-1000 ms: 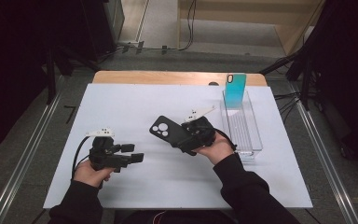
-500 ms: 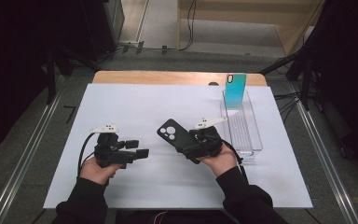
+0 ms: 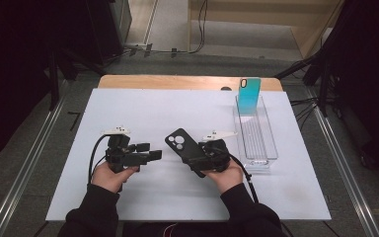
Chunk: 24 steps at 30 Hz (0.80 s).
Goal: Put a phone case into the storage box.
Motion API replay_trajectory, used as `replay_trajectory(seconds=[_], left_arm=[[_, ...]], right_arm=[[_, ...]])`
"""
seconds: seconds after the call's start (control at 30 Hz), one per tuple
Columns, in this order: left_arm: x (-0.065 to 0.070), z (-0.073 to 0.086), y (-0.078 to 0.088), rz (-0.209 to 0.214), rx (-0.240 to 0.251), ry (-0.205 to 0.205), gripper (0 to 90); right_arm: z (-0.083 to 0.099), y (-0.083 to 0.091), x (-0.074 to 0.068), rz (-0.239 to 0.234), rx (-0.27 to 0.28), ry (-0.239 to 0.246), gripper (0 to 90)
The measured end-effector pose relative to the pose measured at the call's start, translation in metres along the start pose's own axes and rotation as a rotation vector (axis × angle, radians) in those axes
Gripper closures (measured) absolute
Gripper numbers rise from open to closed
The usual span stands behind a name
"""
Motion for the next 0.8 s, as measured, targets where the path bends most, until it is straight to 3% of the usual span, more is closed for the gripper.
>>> replay_trajectory(seconds=[0.3,0.5,0.6,0.8], left_arm=[[0.002,-0.009,-0.005,-0.035,-0.030,0.024,26.4],[0.005,-0.017,-0.011,-0.049,-0.037,0.037,26.5],[0.005,-0.021,-0.014,-0.043,-0.041,0.060,26.5],[0.002,-0.026,-0.019,-0.057,-0.039,0.087,26.5]], right_arm=[[0.002,-0.004,-0.002,0.011,0.078,-0.126,13.5],[0.001,-0.002,-0.005,0.025,0.137,-0.170,13.4],[0.001,-0.004,-0.006,0.047,0.152,-0.158,13.2],[0.002,-0.008,-0.009,0.050,0.207,-0.206,13.2]])
Point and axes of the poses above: each handheld gripper's, and its own axes: y roughly backward along the jaws, z roughly out of its underside, x roughly to its right, the point moved 9 cm from there along -y, roughly forward along the jaws, and after that the axes turned 9 degrees about y, right-handed, at the moved point
